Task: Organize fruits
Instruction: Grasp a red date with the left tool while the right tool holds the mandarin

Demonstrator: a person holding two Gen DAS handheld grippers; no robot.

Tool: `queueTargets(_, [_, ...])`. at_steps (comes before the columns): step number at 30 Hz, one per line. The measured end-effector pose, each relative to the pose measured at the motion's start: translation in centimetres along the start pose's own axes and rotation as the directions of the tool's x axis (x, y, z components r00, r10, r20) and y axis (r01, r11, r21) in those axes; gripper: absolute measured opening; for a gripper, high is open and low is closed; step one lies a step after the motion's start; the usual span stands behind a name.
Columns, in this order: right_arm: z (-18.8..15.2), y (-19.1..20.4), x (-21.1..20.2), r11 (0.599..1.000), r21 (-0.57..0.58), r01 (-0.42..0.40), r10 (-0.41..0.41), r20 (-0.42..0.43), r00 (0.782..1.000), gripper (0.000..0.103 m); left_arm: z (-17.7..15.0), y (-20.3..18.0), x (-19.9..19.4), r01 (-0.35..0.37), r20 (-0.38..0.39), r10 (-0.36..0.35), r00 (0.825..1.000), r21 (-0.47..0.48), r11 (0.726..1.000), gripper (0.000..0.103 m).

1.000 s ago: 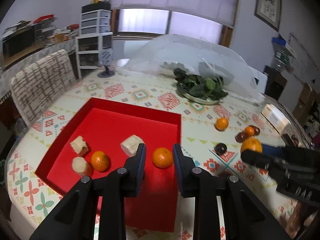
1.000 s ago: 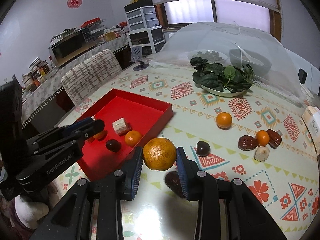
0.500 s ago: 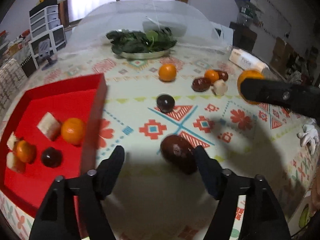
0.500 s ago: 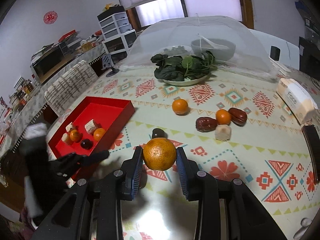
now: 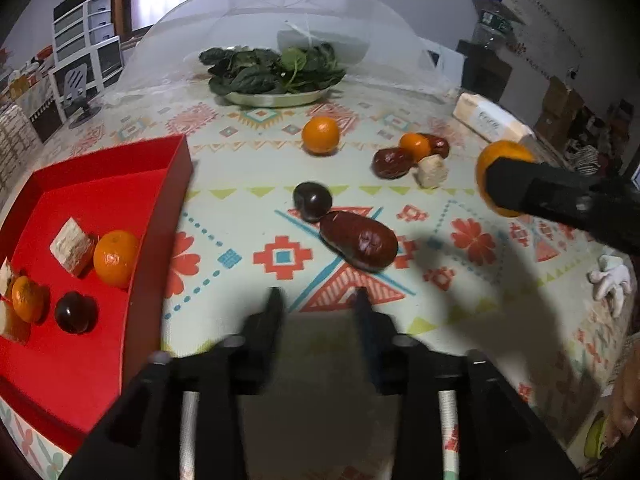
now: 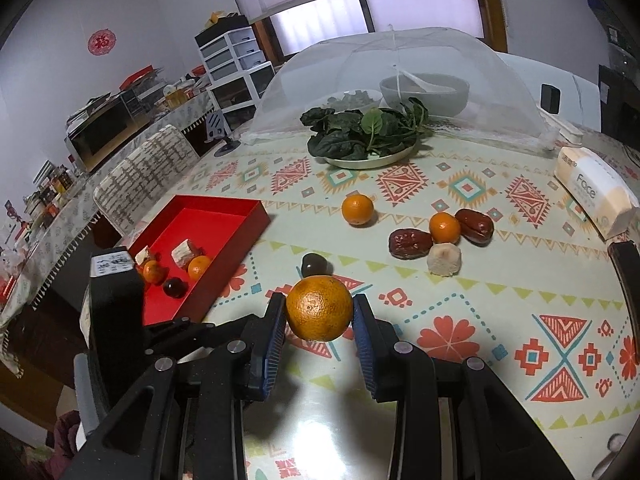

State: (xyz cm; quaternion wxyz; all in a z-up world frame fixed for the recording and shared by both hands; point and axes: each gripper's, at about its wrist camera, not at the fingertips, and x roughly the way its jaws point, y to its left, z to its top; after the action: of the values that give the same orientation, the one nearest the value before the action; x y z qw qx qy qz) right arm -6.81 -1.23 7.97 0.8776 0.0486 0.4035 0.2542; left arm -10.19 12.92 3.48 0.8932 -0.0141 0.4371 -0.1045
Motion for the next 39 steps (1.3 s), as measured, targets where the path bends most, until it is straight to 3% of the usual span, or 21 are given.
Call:
queueTargets(2, [0.1, -0.3, -0.1, 1.000, 0.005, 0.004, -0.004, 0.003, 1.000, 0.037, 0.3, -0.1, -0.7, -0.010, 0.038, 0.010, 0.999, 0.014, 1.000, 0.068])
queueTargets(11, [0.0, -2.5, -1.0, 0.999, 0.051, 0.011, -0.012, 0.021, 1.000, 0.037, 3.0, -1.2, 1.8, 0.009, -0.003, -0.009, 1.000, -0.024, 1.000, 0.071])
queueTargets(15, [-0.2, -3.9, -1.4, 0.997, 0.076, 0.014, -0.016, 0.025, 1.000, 0.037, 3.3, -2.3, 3.8, -0.055, -0.041, 0.055, 0.998, -0.012, 0.998, 0.071])
queueTargets(16, [-0.2, -4.2, -1.5, 0.997, 0.082, 0.015, -0.017, 0.025, 1.000, 0.037, 3.2, -2.5, 4.3, -0.073, -0.055, 0.072, 0.996, -0.006, 0.997, 0.069])
queueTargets(18, [-0.3, -4.7, -1.7, 0.996, 0.089, 0.013, -0.015, 0.026, 1.000, 0.037, 2.9, -2.7, 4.3, -0.100, -0.047, 0.100, 0.994, 0.008, 0.995, 0.048])
queueTargets(21, [-0.2, -5.0, -1.8, 0.996, 0.091, 0.010, -0.013, 0.029, 0.999, 0.037, 2.5, -2.2, 3.7, -0.077, -0.044, 0.077, 0.996, -0.012, 0.997, 0.043])
queueTargets(25, [-0.1, -5.0, -1.4, 0.996, 0.091, 0.002, -0.004, 0.026, 1.000, 0.037, 2.1, -0.6, 2.0, -0.054, -0.019, 0.052, 0.998, -0.070, 0.996, 0.041])
queueTargets(30, [0.7, -3.0, -1.0, 0.999, 0.052, -0.007, 0.006, 0.024, 1.000, 0.037, 2.0, 2.6, -2.6, -0.040, 0.072, 0.051, 0.996, -0.148, 0.988, 0.038])
queueTargets(34, [2.2, -0.3, -0.7, 1.000, 0.004, -0.027, 0.027, 0.031, 0.999, 0.037, 1.8, 7.3, -6.7, -0.090, 0.146, 0.125, 0.981, -0.230, 0.969, 0.038])
queueTargets(39, [6.1, 5.2, -0.5, 0.994, -0.090, -0.068, 0.075, 0.075, 0.994, 0.037, 0.9, 13.1, -9.9, -0.162, 0.183, 0.230, 0.956, -0.324, 0.932, 0.038])
